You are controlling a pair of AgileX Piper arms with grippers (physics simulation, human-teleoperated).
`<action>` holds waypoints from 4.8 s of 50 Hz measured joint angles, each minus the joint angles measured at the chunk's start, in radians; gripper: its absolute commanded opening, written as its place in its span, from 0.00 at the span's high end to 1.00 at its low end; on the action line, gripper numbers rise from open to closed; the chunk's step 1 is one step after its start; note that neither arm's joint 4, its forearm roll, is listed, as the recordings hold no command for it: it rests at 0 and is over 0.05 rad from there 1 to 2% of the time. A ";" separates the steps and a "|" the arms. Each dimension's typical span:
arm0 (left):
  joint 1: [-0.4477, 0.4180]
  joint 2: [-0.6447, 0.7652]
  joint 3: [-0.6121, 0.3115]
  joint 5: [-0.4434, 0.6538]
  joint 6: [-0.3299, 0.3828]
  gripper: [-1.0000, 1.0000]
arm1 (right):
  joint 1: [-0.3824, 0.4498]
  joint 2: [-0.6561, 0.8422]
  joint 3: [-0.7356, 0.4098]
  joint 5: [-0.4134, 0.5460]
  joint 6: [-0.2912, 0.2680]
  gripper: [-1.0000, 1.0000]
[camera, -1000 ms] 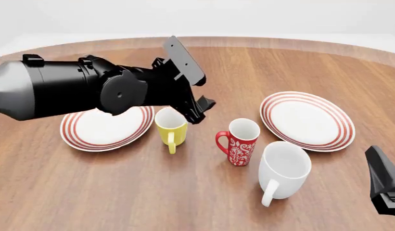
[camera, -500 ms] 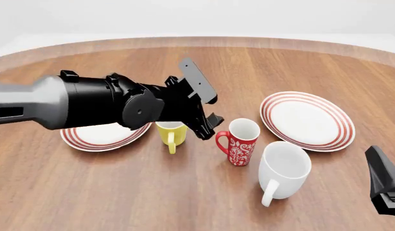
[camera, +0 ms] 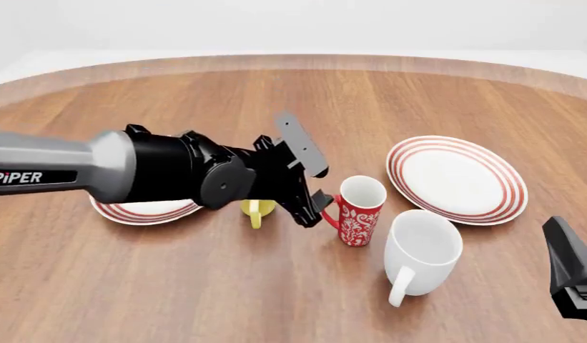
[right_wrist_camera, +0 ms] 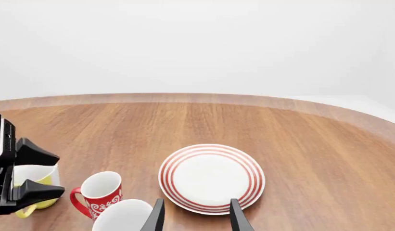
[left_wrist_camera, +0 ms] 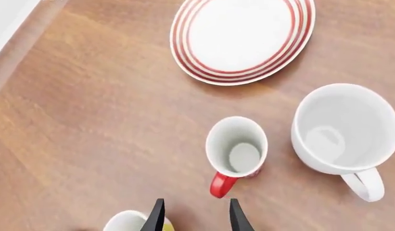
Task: Put the red mug on the left plate.
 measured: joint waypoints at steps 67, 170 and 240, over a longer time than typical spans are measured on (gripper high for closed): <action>-0.034 0.120 0.020 -0.095 -0.059 0.00 | 0.000 0.000 0.000 0.000 0.000 0.00; 0.122 -0.251 -0.067 0.076 0.048 1.00 | 0.004 -0.006 -0.001 0.007 -0.001 0.00; 0.424 -0.513 0.056 0.125 0.032 1.00 | 0.005 -0.005 -0.001 0.006 -0.001 0.00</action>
